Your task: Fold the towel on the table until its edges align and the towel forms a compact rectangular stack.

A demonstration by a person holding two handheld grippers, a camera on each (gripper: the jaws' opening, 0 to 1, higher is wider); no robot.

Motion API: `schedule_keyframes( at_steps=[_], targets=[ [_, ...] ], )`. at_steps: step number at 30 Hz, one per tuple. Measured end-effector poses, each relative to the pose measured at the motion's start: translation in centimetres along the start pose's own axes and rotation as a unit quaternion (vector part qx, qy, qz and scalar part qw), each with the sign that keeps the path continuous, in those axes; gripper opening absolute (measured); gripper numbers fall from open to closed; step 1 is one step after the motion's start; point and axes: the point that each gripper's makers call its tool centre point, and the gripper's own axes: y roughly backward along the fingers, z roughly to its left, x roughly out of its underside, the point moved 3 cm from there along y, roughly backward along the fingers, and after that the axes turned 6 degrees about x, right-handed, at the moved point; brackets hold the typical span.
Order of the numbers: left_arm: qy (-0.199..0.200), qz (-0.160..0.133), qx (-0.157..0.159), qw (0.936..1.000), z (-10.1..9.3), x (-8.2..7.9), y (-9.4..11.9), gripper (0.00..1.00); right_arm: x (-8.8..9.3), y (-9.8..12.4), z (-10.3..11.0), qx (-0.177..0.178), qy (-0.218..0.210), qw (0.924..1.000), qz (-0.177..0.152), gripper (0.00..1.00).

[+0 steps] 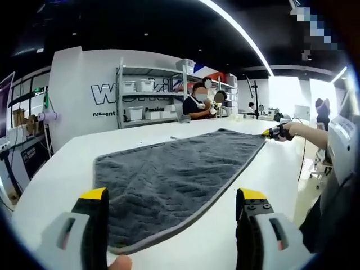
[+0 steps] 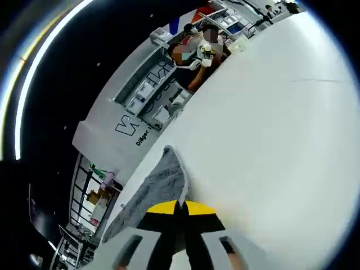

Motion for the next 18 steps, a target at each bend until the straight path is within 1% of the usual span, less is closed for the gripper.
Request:
schedule_keyframes(
  at_steps=[2, 5, 7, 9, 10, 11, 12, 14, 15, 18],
  targets=[
    [-0.001, -0.002, 0.002, 1.0, 0.0, -0.1, -0.1, 0.99, 0.2, 0.1, 0.2, -0.003, 0.006, 1.0, 0.0, 0.03],
    [-0.001, -0.002, 0.004, 1.0, 0.1, -0.1, -0.3, 0.99, 0.6, 0.4, 0.6, -0.006, 0.039, 0.9992, 0.001, 0.03],
    [0.0, 0.0, 0.005, 1.0, 0.1, 0.0, -0.4, 0.99, 0.6, 0.7, 1.2, -0.029, 0.081, 0.9963, -0.006, 0.03],
    [0.001, 0.0, 0.006, 1.0, 0.1, 0.0, -0.5, 0.98, 0.5, 1.0, 1.4, -0.034, 0.108, 0.9935, -0.011, 0.03],
    [0.001, 0.0, 0.006, 1.0, 0.1, 0.0, -0.6, 0.98, 0.4, 1.2, 1.6, -0.043, 0.135, 0.9899, -0.013, 0.03],
    [0.001, 0.0, 0.007, 1.0, 0.2, 0.0, -0.6, 0.98, 0.1, 1.2, 1.6, -0.04, 0.146, 0.9884, -0.019, 0.03],
    [0.001, 0.0, 0.007, 1.0, 0.1, 0.0, -0.6, 0.98, 0.1, 1.4, 1.8, -0.04, 0.165, 0.9852, -0.024, 0.03],
    [0.002, -0.001, 0.008, 1.0, 0.1, 0.0, -0.7, 0.98, 0.2, 1.5, 2.1, -0.039, 0.193, 0.9801, -0.025, 0.03],
    [0.002, -0.001, 0.008, 1.0, 0.1, 0.0, -0.7, 0.98, 0.3, 1.6, 2.5, -0.034, 0.216, 0.9753, -0.027, 0.03],
    [0.002, -0.001, 0.009, 1.0, 0.1, 0.0, -0.7, 0.98, 0.8, 1.8, 3.5, -0.034, 0.252, 0.9667, -0.029, 0.03]
  ],
)
